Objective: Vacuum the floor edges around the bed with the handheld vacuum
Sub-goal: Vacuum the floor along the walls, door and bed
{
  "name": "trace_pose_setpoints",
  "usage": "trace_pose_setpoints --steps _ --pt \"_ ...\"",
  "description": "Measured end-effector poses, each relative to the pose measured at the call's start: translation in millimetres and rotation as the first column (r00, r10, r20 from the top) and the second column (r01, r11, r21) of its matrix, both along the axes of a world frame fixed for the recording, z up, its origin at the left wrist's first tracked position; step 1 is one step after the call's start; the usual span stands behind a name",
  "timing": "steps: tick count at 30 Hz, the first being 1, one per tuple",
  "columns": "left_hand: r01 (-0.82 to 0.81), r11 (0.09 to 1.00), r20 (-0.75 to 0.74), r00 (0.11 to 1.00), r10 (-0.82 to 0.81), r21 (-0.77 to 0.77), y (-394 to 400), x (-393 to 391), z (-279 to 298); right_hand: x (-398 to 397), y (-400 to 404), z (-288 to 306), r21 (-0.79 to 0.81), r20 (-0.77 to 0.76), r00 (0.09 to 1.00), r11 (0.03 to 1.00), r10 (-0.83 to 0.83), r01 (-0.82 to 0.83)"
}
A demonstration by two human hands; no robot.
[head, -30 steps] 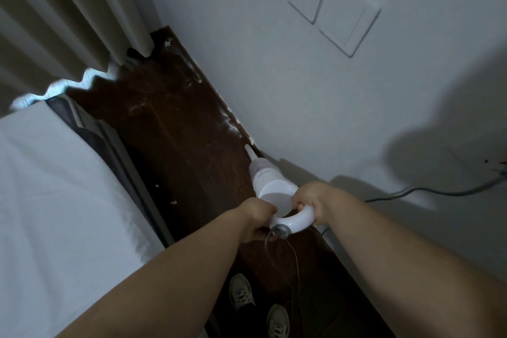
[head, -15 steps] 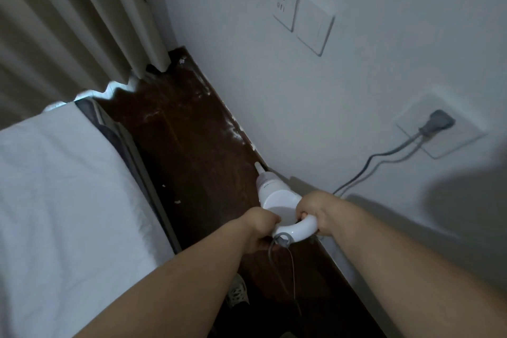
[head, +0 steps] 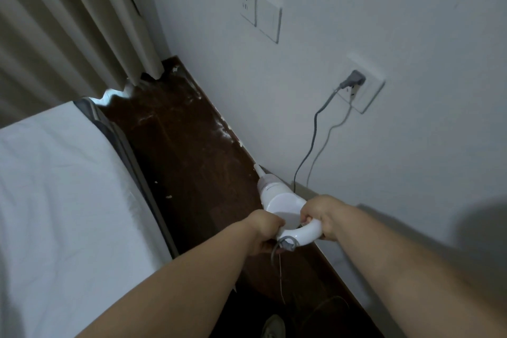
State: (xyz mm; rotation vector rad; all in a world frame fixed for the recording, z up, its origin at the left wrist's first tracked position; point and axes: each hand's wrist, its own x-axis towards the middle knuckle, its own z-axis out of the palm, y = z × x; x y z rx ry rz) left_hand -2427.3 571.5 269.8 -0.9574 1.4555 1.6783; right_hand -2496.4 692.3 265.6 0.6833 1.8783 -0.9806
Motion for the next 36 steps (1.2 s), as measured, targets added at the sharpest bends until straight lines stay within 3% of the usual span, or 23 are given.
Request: trace_pose_setpoints --steps 13,36 --pt "0.02 0.996 0.003 1.0 -0.02 -0.091 15.2 -2.3 -8.1 3.6 17.5 -12.8 -0.034 0.019 0.998 0.998 -0.061 0.061" --pt "-0.01 0.993 0.016 1.0 0.012 -0.12 -59.7 -82.0 -23.8 -78.7 -56.7 -33.7 -0.065 0.037 0.998 0.997 -0.049 0.051"
